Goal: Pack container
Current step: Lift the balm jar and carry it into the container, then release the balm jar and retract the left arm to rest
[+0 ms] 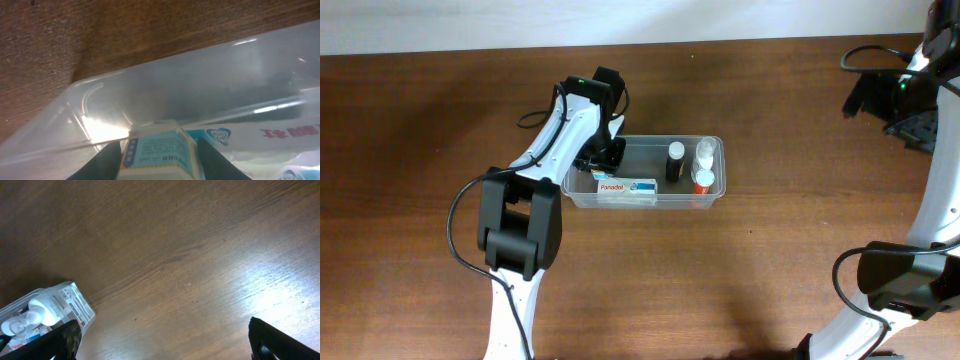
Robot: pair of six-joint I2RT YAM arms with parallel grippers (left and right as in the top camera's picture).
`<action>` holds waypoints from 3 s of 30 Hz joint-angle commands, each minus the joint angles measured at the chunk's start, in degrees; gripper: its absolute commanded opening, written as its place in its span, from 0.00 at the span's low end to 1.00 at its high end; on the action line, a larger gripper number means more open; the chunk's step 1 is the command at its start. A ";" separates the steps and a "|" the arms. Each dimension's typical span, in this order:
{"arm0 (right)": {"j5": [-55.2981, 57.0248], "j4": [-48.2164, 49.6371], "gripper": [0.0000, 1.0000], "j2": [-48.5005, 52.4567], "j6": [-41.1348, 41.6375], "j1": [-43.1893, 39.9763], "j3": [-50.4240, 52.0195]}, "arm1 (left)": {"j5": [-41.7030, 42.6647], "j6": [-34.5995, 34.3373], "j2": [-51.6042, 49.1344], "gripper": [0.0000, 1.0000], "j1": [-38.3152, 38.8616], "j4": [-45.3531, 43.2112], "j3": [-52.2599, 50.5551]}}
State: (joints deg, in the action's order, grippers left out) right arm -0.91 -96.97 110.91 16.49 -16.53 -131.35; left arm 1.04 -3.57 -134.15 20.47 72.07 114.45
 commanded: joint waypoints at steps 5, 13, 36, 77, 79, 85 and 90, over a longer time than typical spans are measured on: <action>0.52 -0.15 0.98 0.04 0.33 0.00 -0.07 | -0.42 -0.74 1.99 0.50 0.17 -0.11 -0.55; 0.52 -0.15 0.98 0.04 0.33 0.02 -0.07 | -0.42 -0.74 2.29 0.50 0.17 -0.09 -0.52; 0.52 -0.15 0.99 0.04 0.33 0.00 -0.07 | -0.44 -0.72 8.57 0.99 0.15 15.21 18.23; 0.52 -0.15 0.98 0.04 0.33 0.02 -0.07 | -6.25 1.88 52.98 0.99 -1.68 -14.16 4.20; 0.52 -0.15 0.98 0.04 0.33 0.00 -0.07 | -3.78 1.88 56.96 0.99 -3.56 -21.44 -4.22; 0.52 -0.15 0.98 0.04 0.33 0.00 -0.07 | 2.80 1.86 70.18 0.99 -10.43 -40.39 -32.41; 0.52 -0.15 0.98 0.04 0.33 0.02 -0.07 | 4.37 1.86 81.83 0.99 -13.70 -53.96 -52.96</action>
State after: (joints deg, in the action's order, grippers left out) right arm -0.91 -96.97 110.91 16.47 -16.51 -131.35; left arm 2.37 -2.61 -59.75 8.27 22.68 70.72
